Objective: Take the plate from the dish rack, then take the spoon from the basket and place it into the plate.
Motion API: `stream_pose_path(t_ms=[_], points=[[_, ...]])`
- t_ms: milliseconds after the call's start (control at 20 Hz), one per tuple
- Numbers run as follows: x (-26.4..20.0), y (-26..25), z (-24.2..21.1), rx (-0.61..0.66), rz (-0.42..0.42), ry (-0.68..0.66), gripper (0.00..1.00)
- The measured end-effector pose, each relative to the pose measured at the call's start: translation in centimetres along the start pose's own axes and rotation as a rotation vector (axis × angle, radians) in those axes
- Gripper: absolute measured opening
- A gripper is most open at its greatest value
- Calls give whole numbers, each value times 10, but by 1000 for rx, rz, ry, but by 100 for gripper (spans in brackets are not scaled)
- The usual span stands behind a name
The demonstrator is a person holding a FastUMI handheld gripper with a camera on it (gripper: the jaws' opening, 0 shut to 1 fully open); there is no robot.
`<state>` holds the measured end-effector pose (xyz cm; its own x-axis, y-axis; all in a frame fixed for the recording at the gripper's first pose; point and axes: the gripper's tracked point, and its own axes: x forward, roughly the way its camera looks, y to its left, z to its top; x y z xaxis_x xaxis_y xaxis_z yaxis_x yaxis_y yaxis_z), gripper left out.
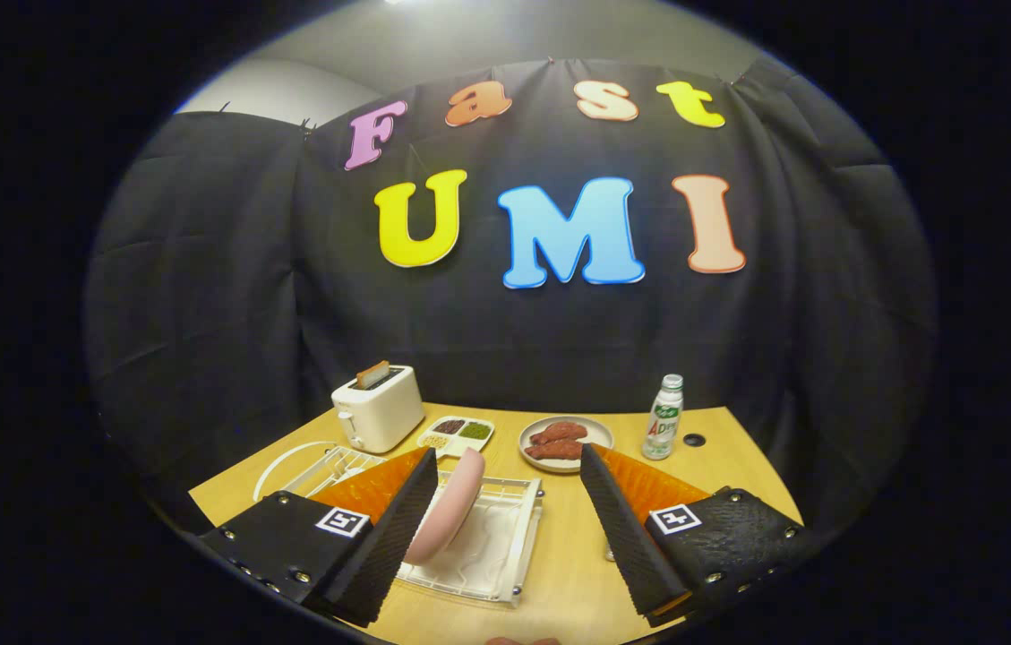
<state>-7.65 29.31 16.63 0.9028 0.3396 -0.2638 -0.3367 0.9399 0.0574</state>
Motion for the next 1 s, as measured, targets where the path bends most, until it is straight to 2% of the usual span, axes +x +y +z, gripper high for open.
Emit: stream_pose_path(t_ms=[350,750,850,1000], points=[[69,13,-40,79,16,326,98],[107,30,-103,58,61,699,99],[114,37,-114,57,61,748,90],[123,37,-130,64,45,817,82]])
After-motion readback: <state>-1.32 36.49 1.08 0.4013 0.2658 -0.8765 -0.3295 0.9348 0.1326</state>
